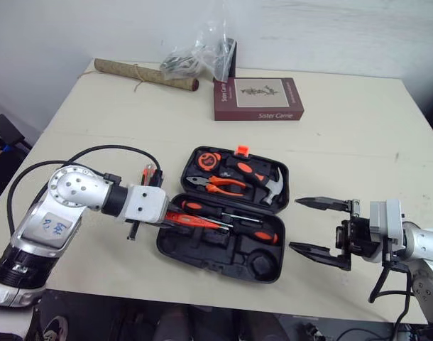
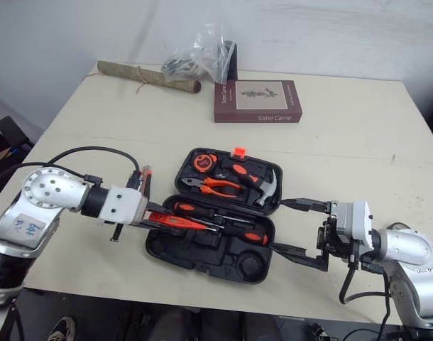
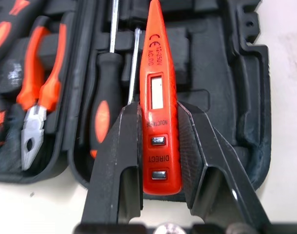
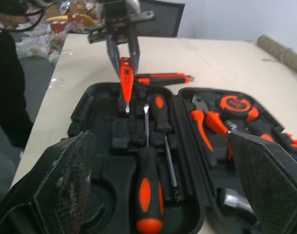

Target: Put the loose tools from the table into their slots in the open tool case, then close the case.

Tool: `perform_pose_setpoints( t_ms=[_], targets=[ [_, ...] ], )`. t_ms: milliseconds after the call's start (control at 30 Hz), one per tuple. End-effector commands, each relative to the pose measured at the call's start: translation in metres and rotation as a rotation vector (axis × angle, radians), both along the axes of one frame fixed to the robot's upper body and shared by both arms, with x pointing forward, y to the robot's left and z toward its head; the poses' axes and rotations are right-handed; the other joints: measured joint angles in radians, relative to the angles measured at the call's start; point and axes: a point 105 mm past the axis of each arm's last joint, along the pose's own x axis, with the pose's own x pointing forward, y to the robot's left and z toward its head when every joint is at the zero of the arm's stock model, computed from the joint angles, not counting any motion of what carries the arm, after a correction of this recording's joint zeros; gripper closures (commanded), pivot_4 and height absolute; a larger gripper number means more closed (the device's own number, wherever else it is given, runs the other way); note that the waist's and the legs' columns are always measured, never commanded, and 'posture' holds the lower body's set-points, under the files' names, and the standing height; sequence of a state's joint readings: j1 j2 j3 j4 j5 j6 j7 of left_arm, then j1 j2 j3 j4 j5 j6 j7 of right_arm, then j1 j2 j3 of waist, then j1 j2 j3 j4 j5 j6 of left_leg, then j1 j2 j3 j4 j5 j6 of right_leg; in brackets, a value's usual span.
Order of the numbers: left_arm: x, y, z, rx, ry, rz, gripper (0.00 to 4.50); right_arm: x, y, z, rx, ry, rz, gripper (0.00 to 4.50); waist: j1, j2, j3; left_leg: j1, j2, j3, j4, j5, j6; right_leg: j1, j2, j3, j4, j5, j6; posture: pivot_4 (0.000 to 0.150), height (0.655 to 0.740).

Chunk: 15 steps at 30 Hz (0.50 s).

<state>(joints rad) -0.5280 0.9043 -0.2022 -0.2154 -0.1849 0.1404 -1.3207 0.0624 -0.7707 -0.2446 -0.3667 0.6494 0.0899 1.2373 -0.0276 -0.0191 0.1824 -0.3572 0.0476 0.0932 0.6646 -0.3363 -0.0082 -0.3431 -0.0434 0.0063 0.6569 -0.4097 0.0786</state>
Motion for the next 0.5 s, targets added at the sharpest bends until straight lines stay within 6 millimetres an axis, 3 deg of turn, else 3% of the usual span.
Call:
perform_pose_setpoints(
  t_ms=[33,133,267,500],
  targets=[
    [0.004,-0.009,-0.006,0.06,0.011,-0.027,4.14,-0.005,0.001,0.008,-0.003,-0.032,0.011,0.0,0.0,0.0,0.0,0.0,0.0,0.0,0.0,0.0,0.0,0.0,0.0,0.0,0.0,0.0,0.0,0.15,0.74],
    [0.01,-0.016,-0.009,0.098,-0.019,-0.05,4.14,-0.008,0.003,0.008,-0.001,-0.035,0.001,0.0,0.0,0.0,0.0,0.0,0.0,0.0,0.0,0.0,0.0,0.0,0.0,0.0,0.0,0.0,0.0,0.15,0.74],
    [0.019,-0.014,-0.011,0.106,0.031,0.054,4.14,-0.015,0.006,0.0,-0.085,-0.044,0.047,0.0,-0.002,0.0,0.0,0.0,0.0,0.0,0.001,0.0,0.0,0.0,0.0,0.0,0.001,0.0,0.0,0.15,0.74],
    [0.012,-0.019,-0.018,0.155,0.092,0.018,4.14,-0.013,0.006,0.0,-0.058,-0.047,0.033,0.0,0.0,0.0,0.0,0.0,0.0,-0.001,0.001,0.0,0.0,0.0,0.0,0.0,0.001,0.0,0.0,0.15,0.74]
  ],
)
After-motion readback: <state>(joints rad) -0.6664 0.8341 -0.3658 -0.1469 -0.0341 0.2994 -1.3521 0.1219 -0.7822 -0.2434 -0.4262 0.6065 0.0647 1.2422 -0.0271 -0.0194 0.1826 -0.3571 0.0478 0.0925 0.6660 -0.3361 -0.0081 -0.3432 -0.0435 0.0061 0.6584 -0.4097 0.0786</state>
